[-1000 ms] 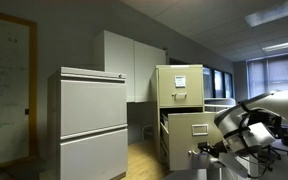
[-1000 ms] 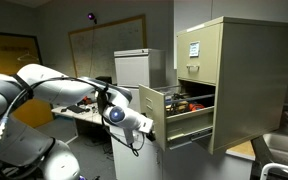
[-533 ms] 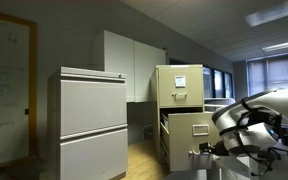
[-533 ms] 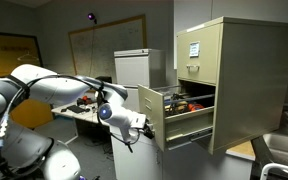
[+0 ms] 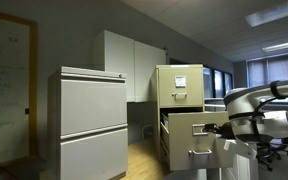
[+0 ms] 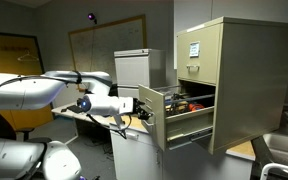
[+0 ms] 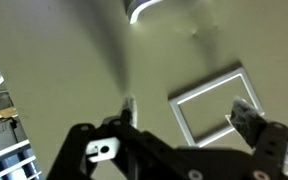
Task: Open the bottom drawer on the beige filing cabinet
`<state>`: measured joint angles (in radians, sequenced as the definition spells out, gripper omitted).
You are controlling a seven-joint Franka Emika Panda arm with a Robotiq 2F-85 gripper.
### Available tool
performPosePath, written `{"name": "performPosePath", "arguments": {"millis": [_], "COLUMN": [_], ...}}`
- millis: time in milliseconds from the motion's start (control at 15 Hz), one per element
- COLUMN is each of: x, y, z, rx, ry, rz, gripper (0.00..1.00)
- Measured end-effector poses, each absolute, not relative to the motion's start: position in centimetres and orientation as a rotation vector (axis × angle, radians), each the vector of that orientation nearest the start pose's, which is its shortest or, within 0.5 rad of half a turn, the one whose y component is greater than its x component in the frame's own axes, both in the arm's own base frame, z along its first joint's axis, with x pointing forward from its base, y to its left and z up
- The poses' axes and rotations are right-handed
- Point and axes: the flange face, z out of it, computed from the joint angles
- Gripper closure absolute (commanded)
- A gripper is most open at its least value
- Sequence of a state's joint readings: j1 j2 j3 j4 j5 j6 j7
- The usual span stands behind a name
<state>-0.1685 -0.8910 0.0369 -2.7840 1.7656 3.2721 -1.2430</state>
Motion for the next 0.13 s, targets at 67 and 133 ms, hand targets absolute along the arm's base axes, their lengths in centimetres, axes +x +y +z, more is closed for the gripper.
{"name": "performPosePath", "arguments": {"millis": [67, 133], "x": [26.58, 27.03], "y": [-13.25, -13.22], "z": [50.44, 49.80], "rx": [-2.337, -2.357], "ry": [0.878, 0.853], "rz": [-1.744, -1.714], "gripper": [0.00, 0.00]}}
